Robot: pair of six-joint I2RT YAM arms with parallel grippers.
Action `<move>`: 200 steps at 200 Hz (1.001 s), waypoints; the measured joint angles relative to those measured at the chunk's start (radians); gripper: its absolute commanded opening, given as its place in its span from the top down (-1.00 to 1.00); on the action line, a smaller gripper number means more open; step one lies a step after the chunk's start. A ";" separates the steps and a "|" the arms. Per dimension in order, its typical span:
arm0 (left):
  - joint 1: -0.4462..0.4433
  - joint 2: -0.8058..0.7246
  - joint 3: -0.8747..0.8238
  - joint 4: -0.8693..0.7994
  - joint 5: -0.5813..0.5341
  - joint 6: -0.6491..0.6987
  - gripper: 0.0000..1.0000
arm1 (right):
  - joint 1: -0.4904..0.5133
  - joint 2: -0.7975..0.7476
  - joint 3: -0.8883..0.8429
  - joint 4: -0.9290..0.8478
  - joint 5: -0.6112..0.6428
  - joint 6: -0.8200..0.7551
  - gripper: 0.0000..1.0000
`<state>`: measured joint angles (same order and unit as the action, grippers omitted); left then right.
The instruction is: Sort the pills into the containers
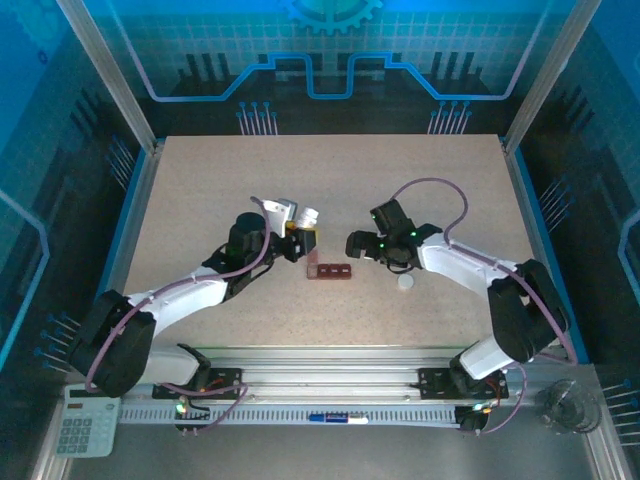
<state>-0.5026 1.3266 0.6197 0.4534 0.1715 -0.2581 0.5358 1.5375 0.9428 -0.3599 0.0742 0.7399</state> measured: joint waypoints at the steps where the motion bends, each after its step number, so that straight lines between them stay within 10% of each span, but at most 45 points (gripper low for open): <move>1: 0.000 0.000 0.000 0.000 0.000 0.000 1.00 | 0.000 0.001 0.000 0.000 0.000 0.000 -0.99; 200: -0.018 -0.026 -0.002 -0.172 -0.018 0.040 1.00 | 0.026 0.125 0.074 -0.018 -0.132 -0.159 -0.69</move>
<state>-0.5201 1.3003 0.6174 0.2810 0.1539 -0.2180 0.5621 1.6627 1.0172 -0.3782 -0.0582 0.5804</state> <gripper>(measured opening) 0.462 0.856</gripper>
